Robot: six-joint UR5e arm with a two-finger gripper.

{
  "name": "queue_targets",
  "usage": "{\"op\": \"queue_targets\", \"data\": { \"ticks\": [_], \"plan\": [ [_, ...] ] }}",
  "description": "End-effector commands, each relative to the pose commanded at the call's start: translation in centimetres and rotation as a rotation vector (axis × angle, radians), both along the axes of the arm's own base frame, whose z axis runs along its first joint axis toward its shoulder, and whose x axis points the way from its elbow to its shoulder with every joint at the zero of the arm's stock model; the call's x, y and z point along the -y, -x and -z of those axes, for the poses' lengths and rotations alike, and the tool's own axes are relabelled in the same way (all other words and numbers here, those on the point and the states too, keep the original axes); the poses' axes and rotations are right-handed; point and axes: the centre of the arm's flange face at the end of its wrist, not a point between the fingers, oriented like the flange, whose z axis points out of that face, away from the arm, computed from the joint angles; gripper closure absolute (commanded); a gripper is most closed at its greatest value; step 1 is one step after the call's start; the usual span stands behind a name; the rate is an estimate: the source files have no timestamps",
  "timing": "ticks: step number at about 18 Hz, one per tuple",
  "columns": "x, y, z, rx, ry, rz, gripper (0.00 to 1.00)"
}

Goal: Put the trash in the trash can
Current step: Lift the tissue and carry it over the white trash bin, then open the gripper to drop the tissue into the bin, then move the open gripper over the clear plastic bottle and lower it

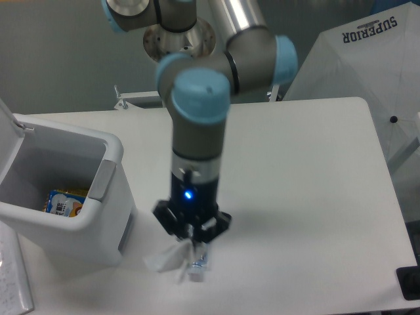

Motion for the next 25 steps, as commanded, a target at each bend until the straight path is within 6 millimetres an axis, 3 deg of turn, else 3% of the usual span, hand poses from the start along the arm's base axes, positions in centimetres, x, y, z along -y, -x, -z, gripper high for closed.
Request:
{"op": "queue_targets", "data": {
  "ticks": [6, 9, 11, 12, 14, 15, 16, 17, 23, 25],
  "plan": [
    [1.5, -4.9, -5.1, 0.052, -0.116, 0.053, 1.0],
    [2.3, -7.8, -5.5, 0.085, -0.139, 0.098, 1.0],
    [2.6, -10.0, -4.7, 0.12, -0.134, 0.127, 1.0],
    [2.8, -10.9, -4.5, 0.128, -0.133, 0.139, 0.93],
    [3.0, -11.5, -3.8, 0.153, -0.134, 0.158, 0.53],
    [2.9, -12.0, -3.7, 0.17, -0.138, 0.171, 0.4],
    [2.9, -12.1, -3.4, 0.176, -0.137, 0.174, 0.13],
    [2.9, -12.2, -3.3, 0.179, -0.135, 0.173, 0.0],
    [3.0, -12.1, -3.0, 0.181, -0.13, 0.17, 0.0],
    [3.1, -11.1, -3.0, 0.183, -0.133, 0.15, 0.0]
  ]
}}
